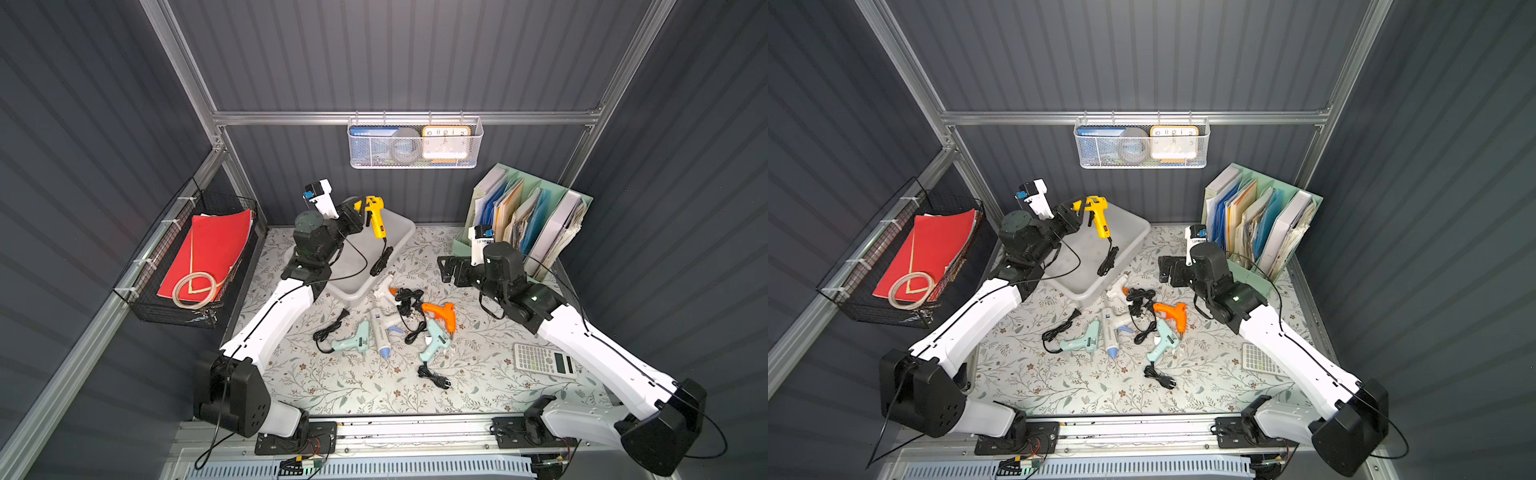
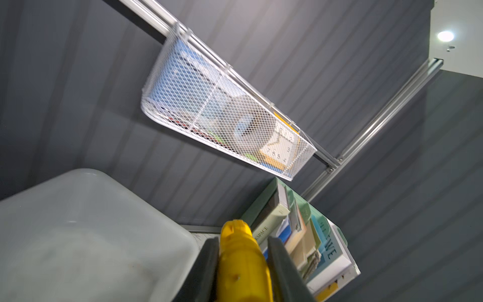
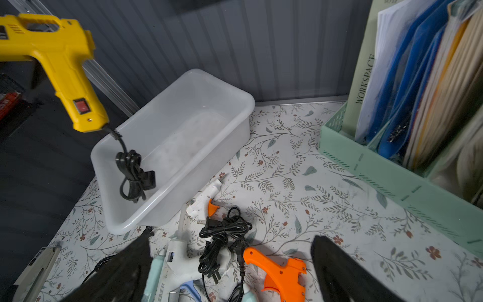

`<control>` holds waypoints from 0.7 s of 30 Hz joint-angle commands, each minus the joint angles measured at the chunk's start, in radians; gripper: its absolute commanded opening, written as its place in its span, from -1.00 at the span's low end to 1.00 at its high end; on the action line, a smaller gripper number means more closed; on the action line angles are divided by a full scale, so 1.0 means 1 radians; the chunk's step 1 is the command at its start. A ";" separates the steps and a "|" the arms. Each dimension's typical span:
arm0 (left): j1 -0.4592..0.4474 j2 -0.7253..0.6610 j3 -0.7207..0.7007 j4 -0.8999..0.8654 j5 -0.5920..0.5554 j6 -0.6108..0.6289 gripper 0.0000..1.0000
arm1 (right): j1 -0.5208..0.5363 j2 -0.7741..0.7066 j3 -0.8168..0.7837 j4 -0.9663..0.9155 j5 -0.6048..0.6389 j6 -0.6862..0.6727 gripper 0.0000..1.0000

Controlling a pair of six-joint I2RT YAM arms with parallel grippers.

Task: Put the hot melt glue gun into the storage box
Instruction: Place the hot melt adhesive gun in the storage box.

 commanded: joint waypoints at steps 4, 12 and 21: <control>0.107 0.059 0.090 -0.006 0.013 -0.019 -1.00 | -0.069 0.129 0.076 -0.213 -0.059 0.059 0.98; 0.211 0.260 0.174 0.081 0.112 -0.133 -1.00 | -0.178 0.252 0.054 -0.301 -0.209 0.153 0.98; 0.230 0.547 0.332 0.120 0.224 -0.214 -1.00 | -0.186 0.333 0.032 -0.377 -0.220 0.155 0.98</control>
